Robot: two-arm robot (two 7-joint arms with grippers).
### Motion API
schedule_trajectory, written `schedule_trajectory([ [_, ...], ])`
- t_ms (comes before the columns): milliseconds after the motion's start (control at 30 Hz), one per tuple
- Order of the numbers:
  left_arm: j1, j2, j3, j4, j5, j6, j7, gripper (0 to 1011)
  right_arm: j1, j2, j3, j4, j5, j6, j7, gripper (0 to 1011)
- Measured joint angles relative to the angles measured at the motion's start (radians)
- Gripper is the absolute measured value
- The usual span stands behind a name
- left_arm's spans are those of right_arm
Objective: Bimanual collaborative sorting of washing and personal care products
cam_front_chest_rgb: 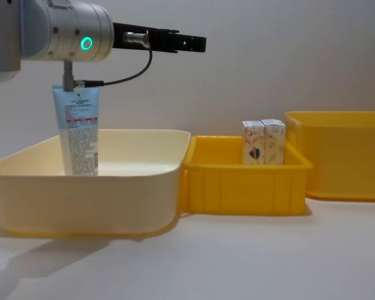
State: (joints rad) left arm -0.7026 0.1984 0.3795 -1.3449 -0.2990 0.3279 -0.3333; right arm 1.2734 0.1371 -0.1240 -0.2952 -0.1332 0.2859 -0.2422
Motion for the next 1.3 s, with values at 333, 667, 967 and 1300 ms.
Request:
schedule_trajectory([
  [333, 0.0, 0.0, 0.0, 0.0, 0.0, 0.0, 0.0, 1003, 0.001, 0.0, 0.0, 0.002, 0.0, -0.001, -0.001, 559],
  [667, 0.0, 0.0, 0.0, 0.0, 0.0, 0.0, 0.0, 1003, 0.016, -0.001, -0.001, 0.031, -0.002, -0.012, -0.003, 559],
  [967, 0.0, 0.0, 0.0, 0.0, 0.0, 0.0, 0.0, 1003, 0.068, -0.007, -0.014, 0.134, -0.006, -0.058, -0.006, 559],
  [1300, 0.0, 0.0, 0.0, 0.0, 0.0, 0.0, 0.0, 1003, 0.094, -0.011, -0.02, 0.185, -0.007, -0.081, -0.007, 559],
])
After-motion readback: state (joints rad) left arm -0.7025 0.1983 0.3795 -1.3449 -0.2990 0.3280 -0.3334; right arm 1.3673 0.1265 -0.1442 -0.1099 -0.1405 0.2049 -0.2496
